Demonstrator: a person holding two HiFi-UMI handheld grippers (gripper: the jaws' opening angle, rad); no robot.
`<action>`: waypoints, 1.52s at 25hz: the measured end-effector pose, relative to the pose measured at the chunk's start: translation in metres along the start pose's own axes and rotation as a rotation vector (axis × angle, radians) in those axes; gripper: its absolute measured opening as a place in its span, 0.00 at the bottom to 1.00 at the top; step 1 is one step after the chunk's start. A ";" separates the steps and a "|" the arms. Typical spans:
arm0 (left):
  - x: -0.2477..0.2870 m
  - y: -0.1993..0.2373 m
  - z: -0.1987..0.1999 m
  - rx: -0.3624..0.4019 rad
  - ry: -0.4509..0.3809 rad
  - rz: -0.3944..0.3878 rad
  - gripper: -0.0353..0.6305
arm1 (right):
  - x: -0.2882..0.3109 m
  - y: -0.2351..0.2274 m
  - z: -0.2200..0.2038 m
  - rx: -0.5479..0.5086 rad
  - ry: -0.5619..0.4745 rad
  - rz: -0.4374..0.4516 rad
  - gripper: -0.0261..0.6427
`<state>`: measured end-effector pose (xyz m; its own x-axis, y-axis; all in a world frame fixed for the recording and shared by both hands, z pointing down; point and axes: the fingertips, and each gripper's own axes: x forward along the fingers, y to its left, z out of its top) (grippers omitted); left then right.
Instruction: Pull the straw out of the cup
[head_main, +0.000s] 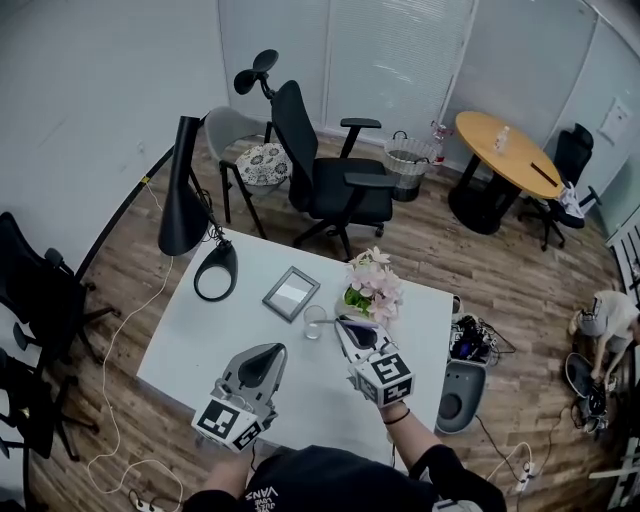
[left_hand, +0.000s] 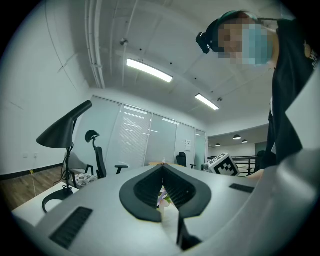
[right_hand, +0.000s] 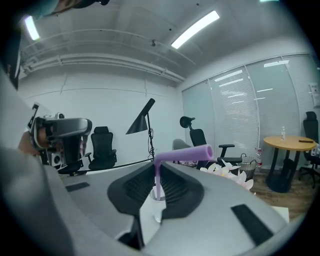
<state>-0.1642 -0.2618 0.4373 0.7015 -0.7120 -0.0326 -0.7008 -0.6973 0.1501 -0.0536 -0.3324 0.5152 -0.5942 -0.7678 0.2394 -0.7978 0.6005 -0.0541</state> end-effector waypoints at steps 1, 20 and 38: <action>0.000 -0.001 0.000 0.001 0.000 -0.003 0.07 | -0.004 0.001 0.004 0.001 -0.009 0.001 0.10; 0.010 -0.028 -0.003 0.002 0.006 -0.053 0.07 | -0.060 0.009 0.024 0.005 -0.052 -0.001 0.11; 0.011 -0.034 -0.008 -0.007 0.000 -0.031 0.07 | -0.095 0.024 0.022 0.048 -0.054 0.036 0.11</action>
<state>-0.1314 -0.2452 0.4395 0.7230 -0.6898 -0.0374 -0.6776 -0.7187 0.1561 -0.0181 -0.2496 0.4700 -0.6262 -0.7576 0.1841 -0.7790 0.6176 -0.1085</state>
